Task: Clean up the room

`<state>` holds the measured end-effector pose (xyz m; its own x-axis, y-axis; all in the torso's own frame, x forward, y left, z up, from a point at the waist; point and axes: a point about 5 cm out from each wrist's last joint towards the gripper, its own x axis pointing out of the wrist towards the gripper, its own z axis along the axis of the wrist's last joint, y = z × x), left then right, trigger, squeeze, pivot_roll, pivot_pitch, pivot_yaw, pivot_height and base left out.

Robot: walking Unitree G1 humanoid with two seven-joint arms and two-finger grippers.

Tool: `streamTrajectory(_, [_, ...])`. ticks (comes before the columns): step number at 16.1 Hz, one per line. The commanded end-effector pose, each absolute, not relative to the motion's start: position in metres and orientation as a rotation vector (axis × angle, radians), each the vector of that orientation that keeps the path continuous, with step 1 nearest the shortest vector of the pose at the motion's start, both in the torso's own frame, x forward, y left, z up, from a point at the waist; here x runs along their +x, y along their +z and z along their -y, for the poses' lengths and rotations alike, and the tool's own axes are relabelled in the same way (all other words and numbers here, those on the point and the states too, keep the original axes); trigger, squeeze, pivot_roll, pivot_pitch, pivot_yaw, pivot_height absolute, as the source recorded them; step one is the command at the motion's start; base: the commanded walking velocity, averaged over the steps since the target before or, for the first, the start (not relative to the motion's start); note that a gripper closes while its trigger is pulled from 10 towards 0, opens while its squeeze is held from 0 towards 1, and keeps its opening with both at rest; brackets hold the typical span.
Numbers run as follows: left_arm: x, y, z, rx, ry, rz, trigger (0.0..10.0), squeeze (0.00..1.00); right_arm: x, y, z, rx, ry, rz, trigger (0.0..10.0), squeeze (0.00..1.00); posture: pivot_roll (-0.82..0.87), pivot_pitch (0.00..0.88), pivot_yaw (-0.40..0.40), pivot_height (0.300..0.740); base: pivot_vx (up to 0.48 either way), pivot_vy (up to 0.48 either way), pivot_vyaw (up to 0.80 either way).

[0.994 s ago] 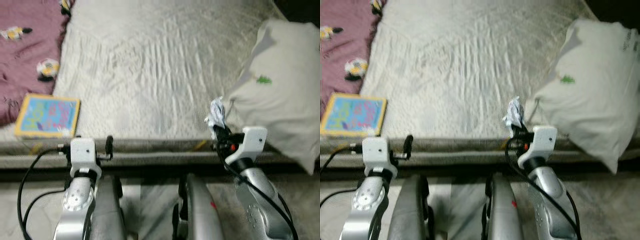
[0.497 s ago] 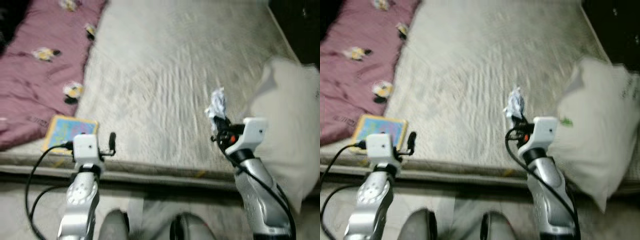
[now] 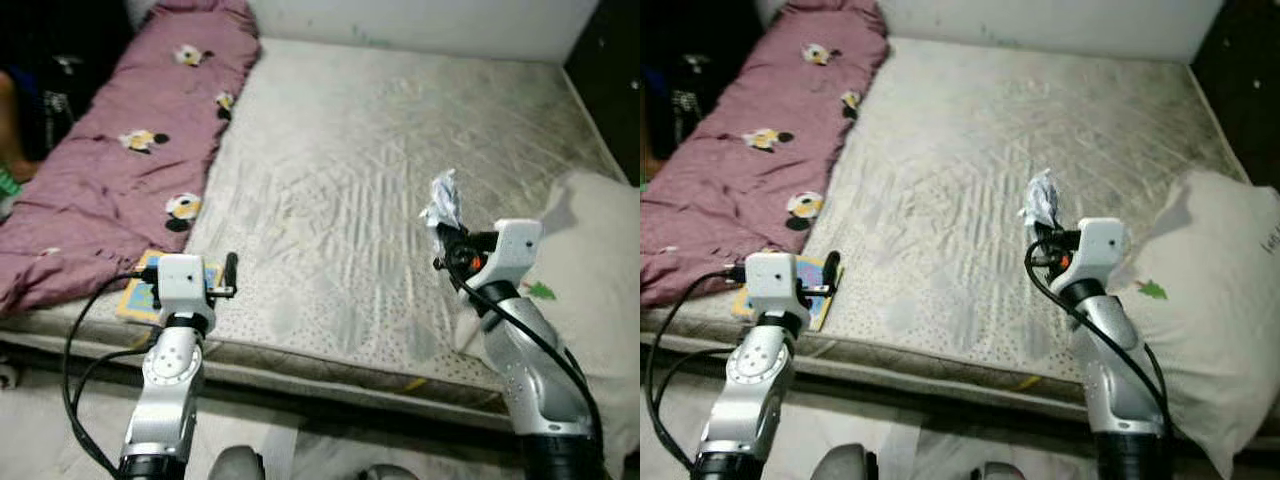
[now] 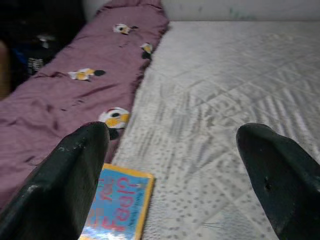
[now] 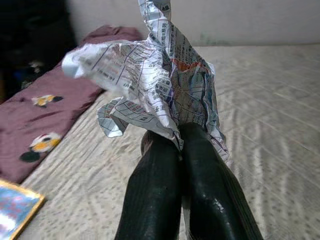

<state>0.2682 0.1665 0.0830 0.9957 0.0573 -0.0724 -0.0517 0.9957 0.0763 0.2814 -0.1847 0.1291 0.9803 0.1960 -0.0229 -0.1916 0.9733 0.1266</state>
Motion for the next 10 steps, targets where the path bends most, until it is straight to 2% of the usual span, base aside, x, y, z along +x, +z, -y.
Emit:
streamTrajectory(1, [0.266, 0.079, -0.169, 0.090, 0.060, -0.098, 10.0, 0.00, 0.275, 0.123, 0.184, 0.109, 0.241, -0.085, 10.0, 0.00, -0.06, 0.061, 0.011, 0.740, 0.000, 0.000, 0.00])
streamTrajectory(3, [0.261, 0.075, -0.169, 0.067, 0.033, -0.117, 10.0, 0.00, 0.264, 0.116, 0.187, 0.046, 0.255, -0.128, 10.0, 0.00, -0.06, 0.080, 0.009, 0.740, 0.000, 0.000, 0.00])
streamTrajectory(5, [0.251, 0.070, -0.160, 0.028, -0.018, -0.125, 10.0, 0.00, 0.262, 0.110, 0.194, 0.054, 0.143, -0.146, 10.0, 0.00, -0.05, 0.074, -0.004, 0.740, 0.000, 0.000, 0.00])
streamTrajectory(7, [0.247, 0.070, -0.157, -0.014, -0.002, -0.134, 10.0, 0.00, 0.258, 0.108, 0.192, 0.009, 0.039, -0.123, 10.0, 0.00, -0.04, 0.071, -0.017, 0.740, 0.000, 0.000, 0.00])
streamTrajectory(9, [0.242, 0.069, -0.161, -0.032, 0.020, -0.136, 10.0, 0.00, 0.254, 0.106, 0.184, 0.053, 0.020, -0.098, 10.0, 0.00, -0.03, 0.081, -0.021, 0.740, 0.000, 0.000, 0.00])
streamTrajectory(10, [0.240, 0.069, -0.165, -0.026, 0.020, -0.131, 10.0, 0.00, 0.252, 0.107, 0.184, -0.047, -0.049, -0.071, 10.0, 0.00, -0.03, 0.090, -0.027, 0.740, 0.000, 0.000, 0.00])
